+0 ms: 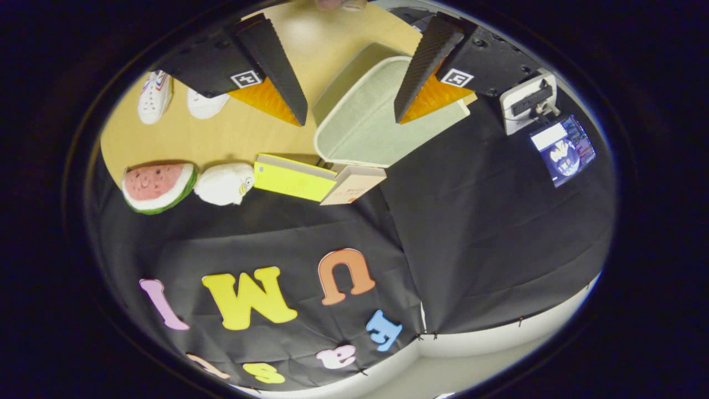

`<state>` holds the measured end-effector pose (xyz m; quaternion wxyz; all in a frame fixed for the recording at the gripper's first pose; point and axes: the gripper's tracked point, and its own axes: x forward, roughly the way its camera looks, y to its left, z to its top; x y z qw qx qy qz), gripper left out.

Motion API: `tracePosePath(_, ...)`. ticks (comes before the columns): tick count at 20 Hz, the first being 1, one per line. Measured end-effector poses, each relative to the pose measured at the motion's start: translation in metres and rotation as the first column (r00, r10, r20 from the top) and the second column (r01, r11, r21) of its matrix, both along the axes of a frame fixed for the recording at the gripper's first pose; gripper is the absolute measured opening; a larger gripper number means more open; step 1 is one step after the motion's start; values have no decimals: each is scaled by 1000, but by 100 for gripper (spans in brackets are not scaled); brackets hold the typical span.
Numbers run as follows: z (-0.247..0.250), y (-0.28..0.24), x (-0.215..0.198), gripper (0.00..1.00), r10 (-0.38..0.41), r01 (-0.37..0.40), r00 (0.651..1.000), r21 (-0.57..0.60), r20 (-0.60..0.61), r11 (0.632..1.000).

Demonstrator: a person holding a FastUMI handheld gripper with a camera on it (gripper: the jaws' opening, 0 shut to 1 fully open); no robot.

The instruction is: Open the storage box then place both shoes into the box .Put the left shoe in first, then the right shoe, with the right side of both shoes facing outward in a uniform manner.

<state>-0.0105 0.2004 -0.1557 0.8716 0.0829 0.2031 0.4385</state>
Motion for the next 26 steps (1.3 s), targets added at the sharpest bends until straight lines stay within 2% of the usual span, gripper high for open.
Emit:
tracePosePath(4, -26, 31, -15, 100, 75, -73, 989, 18, -126, 997)
tracePosePath(7, -43, 41, -16, 100, 86, -79, 970, 43, -226, 996)
tracePosePath(9, -53, 43, -18, 100, 92, -77, 952, 63, -293, 995)
tracePosePath(14, -60, 67, -15, 100, 142, -76, 876, 159, -460, 984)
tracePosePath(17, -58, 72, -15, 100, 176, -82, 842, 201, -510, 976)
tracePosePath(21, -50, 63, -16, 96, 180, -93, 838, 191, -515, 977)
tracePosePath(23, -41, 62, -14, 85, 170, -94, 855, 176, -489, 980)
tracePosePath(24, -35, 56, -14, 76, 156, -95, 874, 154, -460, 984)
tracePosePath(26, -24, 48, -14, 51, 142, -104, 906, 115, -399, 988)
